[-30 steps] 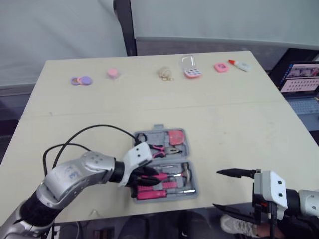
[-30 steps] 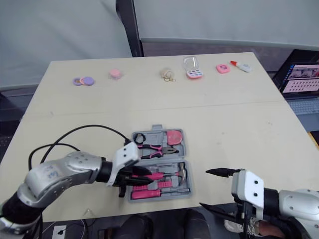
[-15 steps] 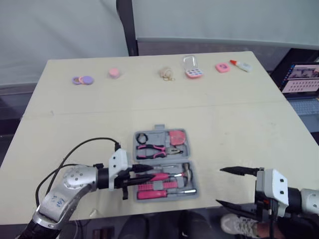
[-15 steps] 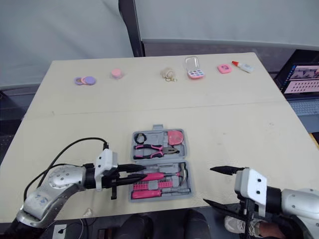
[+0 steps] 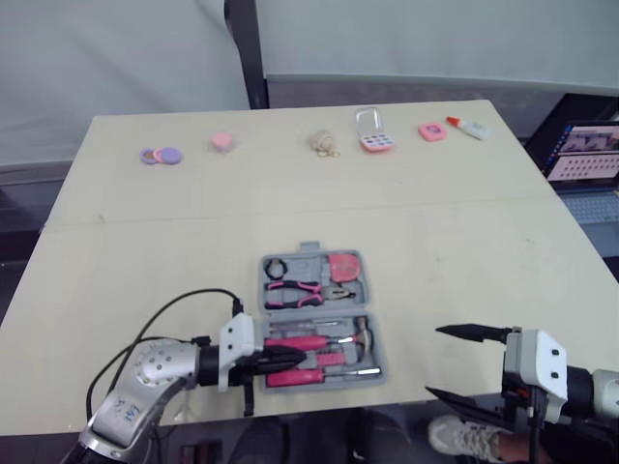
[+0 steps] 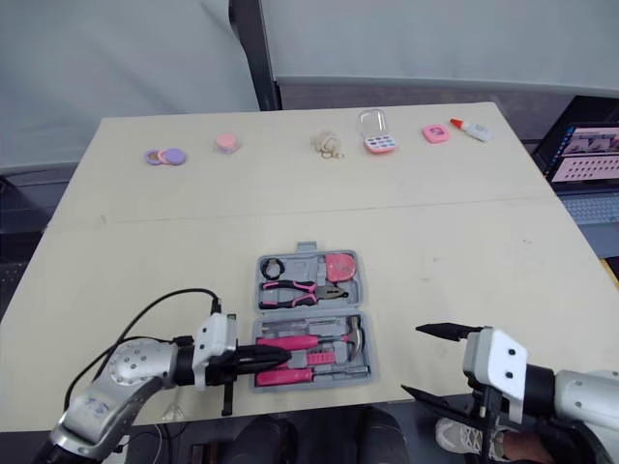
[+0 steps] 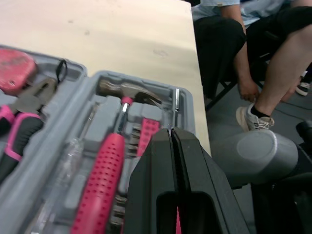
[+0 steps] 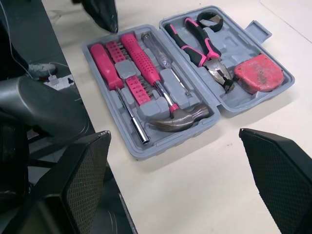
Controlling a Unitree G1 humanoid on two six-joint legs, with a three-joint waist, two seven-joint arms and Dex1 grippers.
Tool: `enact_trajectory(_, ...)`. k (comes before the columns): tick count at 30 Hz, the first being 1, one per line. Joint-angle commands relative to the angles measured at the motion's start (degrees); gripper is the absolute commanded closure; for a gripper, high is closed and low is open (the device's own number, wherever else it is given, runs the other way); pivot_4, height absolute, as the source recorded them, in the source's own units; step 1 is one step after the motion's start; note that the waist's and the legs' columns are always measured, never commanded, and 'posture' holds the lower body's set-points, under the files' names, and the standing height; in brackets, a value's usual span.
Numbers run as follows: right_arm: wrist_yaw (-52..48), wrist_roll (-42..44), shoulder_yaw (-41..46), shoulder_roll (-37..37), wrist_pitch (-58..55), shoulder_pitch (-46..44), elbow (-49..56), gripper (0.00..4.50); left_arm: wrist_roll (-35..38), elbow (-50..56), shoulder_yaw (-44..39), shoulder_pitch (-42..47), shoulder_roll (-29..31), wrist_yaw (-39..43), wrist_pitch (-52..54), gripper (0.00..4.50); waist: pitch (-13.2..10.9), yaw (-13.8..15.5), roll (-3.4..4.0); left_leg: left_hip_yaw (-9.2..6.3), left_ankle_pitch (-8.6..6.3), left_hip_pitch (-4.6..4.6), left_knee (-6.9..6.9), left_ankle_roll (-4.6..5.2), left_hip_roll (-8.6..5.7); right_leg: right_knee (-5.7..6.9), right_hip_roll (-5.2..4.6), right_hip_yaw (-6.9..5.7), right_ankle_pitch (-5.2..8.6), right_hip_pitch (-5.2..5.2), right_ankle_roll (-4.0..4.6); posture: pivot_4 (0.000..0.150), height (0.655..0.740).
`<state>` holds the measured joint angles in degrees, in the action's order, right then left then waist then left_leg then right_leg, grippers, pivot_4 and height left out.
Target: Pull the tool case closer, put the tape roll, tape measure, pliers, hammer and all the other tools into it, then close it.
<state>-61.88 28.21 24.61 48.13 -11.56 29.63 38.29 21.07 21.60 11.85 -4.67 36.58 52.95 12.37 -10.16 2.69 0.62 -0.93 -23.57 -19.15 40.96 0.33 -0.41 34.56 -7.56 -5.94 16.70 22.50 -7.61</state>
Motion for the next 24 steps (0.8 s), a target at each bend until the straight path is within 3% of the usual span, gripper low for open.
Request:
enact_trajectory(1, -0.39, 3.14, 2.12, 0.0, -1.16, 0.47, 2.93, 0.0, -0.7, -0.26, 0.78, 0.05, -0.24, 1.91, -2.06, 4.4, 0.01, 0.05, 0.01, -0.01, 0.0, 0.0, 0.0, 0.0, 0.0, 0.01, -0.01, 0.01, 0.0, 0.0, 0.0, 0.15, 0.74)
enact_trajectory(24, -0.3, 3.3, -0.66, -0.1, -1.56, -0.92, 5.73, 0.0, -7.67, -7.77, 5.35, 4.11, -2.41, 3.4, -2.18, 4.4, 0.02, 0.11, 0.03, 0.0, -0.01, 0.01, 0.0, 0.02, -0.02, 0.03, 0.01, 0.0, 0.0, 0.0, 0.0, 0.15, 0.74)
